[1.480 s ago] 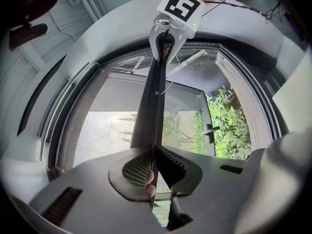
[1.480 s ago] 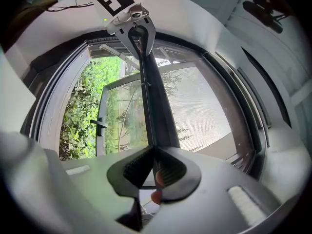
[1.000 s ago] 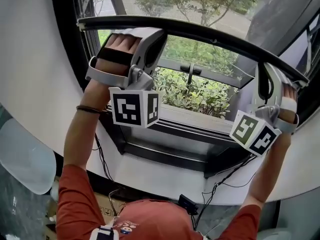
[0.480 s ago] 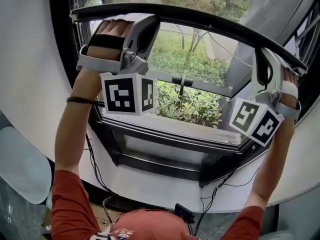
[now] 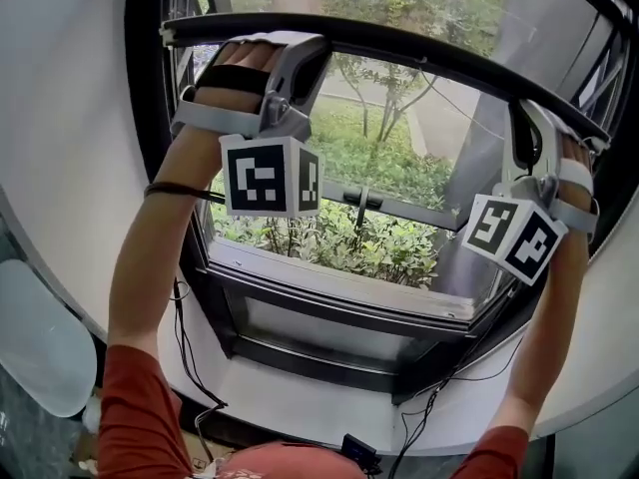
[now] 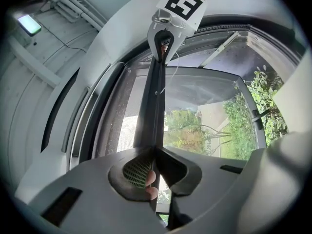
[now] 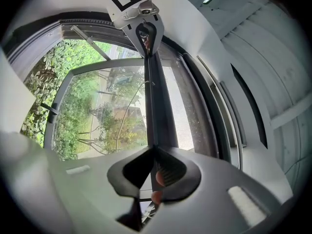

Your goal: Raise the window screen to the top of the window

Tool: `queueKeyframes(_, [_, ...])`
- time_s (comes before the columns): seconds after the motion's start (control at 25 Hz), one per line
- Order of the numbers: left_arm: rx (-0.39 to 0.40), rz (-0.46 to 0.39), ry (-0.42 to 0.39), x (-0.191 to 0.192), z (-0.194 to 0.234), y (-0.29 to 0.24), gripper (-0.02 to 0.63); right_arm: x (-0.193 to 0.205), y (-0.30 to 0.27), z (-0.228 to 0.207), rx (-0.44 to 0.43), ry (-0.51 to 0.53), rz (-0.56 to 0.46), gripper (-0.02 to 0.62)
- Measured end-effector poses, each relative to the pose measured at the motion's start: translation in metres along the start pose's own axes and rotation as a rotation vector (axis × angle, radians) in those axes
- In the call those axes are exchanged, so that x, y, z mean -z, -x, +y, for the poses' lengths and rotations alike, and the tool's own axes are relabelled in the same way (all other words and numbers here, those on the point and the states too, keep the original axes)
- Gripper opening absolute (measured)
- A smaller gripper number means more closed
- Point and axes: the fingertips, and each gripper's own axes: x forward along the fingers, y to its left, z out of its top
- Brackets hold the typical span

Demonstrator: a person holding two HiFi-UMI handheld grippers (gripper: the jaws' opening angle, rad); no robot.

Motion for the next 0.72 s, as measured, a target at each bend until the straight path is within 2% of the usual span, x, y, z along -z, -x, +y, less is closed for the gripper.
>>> queueKeyframes(0.48, [-0.073,0.017,-0.024,-0.001,0.068,-0.041,0.035,-0.001,-0.040,-0.069,0.062,0.022,0.006,0.037])
queueKeyframes(0.72, [-0.064,0.019,-0.020,-0.004,0.086,-0.059,0.035,0.001,-0.057,-0.094,0.085,0.035,0.015,0.035])
